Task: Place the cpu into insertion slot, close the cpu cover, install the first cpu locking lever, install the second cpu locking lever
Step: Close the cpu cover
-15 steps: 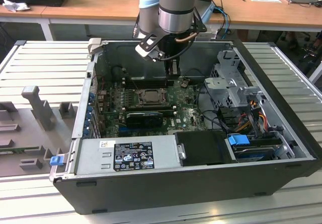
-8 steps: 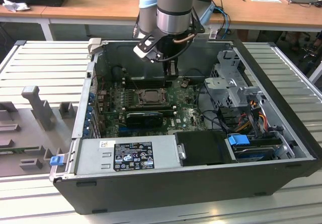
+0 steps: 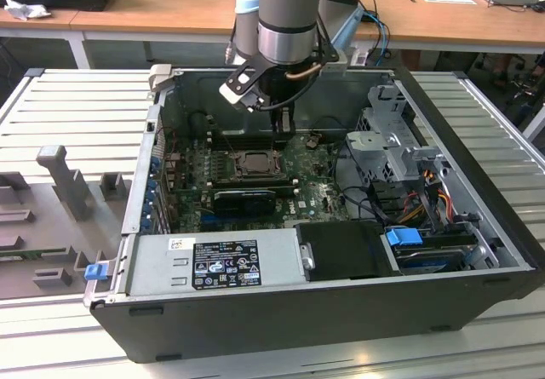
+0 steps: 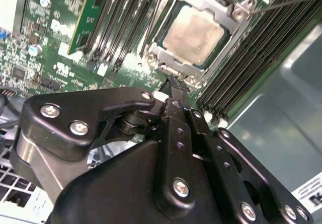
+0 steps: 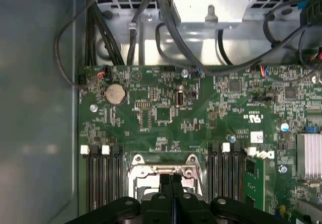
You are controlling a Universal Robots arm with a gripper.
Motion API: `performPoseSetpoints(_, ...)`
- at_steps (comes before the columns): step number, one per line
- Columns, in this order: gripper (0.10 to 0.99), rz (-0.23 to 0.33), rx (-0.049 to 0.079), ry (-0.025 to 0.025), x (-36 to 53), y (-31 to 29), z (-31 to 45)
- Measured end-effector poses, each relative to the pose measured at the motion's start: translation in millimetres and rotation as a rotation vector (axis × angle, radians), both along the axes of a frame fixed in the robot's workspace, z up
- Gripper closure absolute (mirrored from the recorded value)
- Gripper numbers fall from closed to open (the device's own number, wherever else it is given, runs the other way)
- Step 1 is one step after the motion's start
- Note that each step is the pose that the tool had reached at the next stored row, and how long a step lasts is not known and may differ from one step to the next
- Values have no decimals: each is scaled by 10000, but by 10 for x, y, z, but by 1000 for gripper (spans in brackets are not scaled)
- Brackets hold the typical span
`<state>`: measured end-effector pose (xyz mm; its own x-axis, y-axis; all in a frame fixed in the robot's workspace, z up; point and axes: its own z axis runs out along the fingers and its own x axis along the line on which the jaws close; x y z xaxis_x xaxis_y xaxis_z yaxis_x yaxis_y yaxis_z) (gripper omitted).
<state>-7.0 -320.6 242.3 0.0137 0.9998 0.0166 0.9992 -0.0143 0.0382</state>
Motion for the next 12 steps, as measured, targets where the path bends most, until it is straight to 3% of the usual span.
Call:
performPoseSetpoints(5, 980, 43, 0, 0, -92, 0, -75)
performPoseSetpoints(9, 980, 729, 1, 14, -104, 0, -137)
performPoseSetpoints(12, 980, 738, -1, 25, -254, 0, -160)
